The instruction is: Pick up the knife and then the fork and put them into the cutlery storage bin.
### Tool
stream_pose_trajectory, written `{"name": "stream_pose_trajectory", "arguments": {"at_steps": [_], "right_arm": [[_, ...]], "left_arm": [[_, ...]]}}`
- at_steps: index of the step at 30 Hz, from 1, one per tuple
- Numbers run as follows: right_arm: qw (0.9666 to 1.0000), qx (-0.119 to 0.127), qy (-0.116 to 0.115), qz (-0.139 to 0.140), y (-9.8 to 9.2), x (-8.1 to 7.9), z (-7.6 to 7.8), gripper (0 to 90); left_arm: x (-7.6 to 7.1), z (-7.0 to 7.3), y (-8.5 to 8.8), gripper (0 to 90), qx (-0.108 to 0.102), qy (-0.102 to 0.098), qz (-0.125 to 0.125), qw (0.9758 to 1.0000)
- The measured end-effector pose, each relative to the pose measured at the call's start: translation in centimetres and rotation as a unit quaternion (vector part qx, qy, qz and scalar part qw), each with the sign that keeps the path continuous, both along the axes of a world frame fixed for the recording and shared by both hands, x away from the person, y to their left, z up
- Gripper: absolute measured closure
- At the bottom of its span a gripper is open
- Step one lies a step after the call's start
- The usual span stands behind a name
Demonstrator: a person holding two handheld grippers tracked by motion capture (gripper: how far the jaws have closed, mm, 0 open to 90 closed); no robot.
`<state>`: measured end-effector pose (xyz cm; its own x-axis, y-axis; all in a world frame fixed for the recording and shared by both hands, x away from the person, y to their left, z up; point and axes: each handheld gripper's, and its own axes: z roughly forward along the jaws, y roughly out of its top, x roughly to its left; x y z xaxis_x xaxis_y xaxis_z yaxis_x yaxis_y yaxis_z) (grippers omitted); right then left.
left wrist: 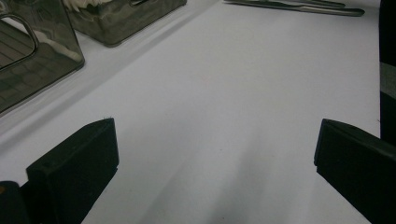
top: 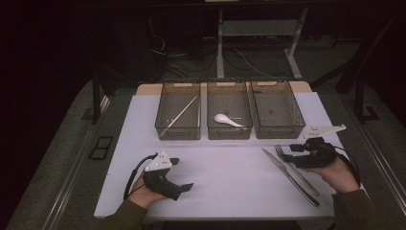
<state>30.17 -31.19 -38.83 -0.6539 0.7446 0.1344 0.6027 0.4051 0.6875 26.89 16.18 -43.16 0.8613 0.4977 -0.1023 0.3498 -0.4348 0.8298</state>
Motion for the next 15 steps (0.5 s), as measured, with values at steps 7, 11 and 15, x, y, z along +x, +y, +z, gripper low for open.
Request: {"name": "stream_pose_trajectory", "arguments": {"at_steps": [7, 11, 15], "right_arm": [[0.9978, -0.058, 0.027, -0.016, -0.3, 0.2, -0.6, 48.3], [0.9942, -0.089, 0.055, -0.024, -0.4, 0.5, -1.2, 52.4], [0.9902, -0.107, 0.085, -0.029, -0.3, 0.8, -1.9, 55.9]], "left_arm": [[0.0, 0.0, 0.0, 0.0, 0.0, 0.0, 0.0, 1.0], [0.0, 0.0, 0.0, 0.0, 0.001, 0.0, 0.0, 1.0], [0.0, 0.0, 0.0, 0.0, 0.001, 0.0, -0.001, 1.0]]}}
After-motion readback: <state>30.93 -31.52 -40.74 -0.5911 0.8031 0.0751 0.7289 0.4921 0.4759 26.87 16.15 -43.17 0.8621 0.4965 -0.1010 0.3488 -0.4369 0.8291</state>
